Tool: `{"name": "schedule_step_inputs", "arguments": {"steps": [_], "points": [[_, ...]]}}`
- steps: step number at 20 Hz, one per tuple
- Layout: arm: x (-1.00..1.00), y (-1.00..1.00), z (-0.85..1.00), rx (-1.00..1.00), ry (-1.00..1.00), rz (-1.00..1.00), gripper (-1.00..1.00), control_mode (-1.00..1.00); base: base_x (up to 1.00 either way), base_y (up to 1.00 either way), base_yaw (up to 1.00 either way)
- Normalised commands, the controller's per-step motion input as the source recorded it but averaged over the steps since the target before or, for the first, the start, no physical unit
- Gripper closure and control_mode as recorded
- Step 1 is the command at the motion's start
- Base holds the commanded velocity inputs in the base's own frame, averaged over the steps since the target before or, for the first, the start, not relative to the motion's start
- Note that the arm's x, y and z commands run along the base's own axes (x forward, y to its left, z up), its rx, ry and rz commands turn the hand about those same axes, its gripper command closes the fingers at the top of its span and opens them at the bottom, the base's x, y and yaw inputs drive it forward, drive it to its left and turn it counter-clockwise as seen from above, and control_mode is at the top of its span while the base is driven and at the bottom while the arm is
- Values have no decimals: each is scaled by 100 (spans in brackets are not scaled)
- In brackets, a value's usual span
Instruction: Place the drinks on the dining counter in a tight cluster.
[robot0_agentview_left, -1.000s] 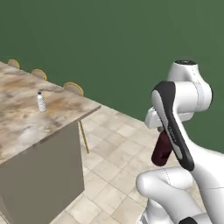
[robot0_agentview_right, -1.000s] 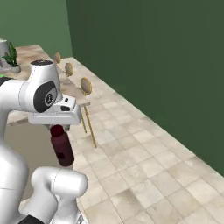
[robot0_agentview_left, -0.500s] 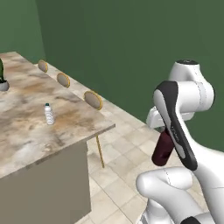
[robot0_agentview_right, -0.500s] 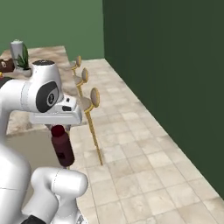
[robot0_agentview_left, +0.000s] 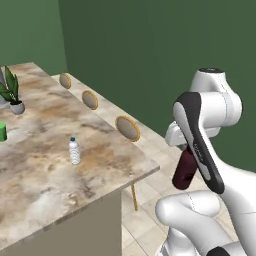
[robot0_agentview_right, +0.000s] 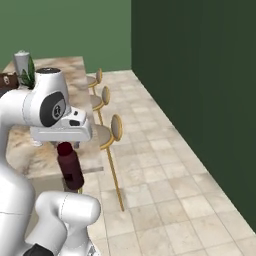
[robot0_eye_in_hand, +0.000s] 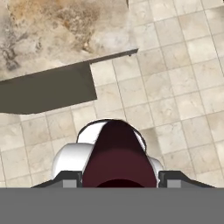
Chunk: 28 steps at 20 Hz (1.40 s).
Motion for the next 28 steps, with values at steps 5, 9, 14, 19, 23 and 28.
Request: {"name": "schedule_step_inputs", "arguments": {"steps": [5,9,14,19,23,28], "points": [[0,0,0,0,0,0,100,100,86,21,0],[0,0,0,0,0,0,100,100,60,8,12],[0,0,0,0,0,0,100,100,21,5,25],[0,0,0,0,0,0,100,100,7,1,39],[0,0,0,0,0,0,100,100,23,0,41],[0,0,0,0,0,0,100,100,7,0,14]]}}
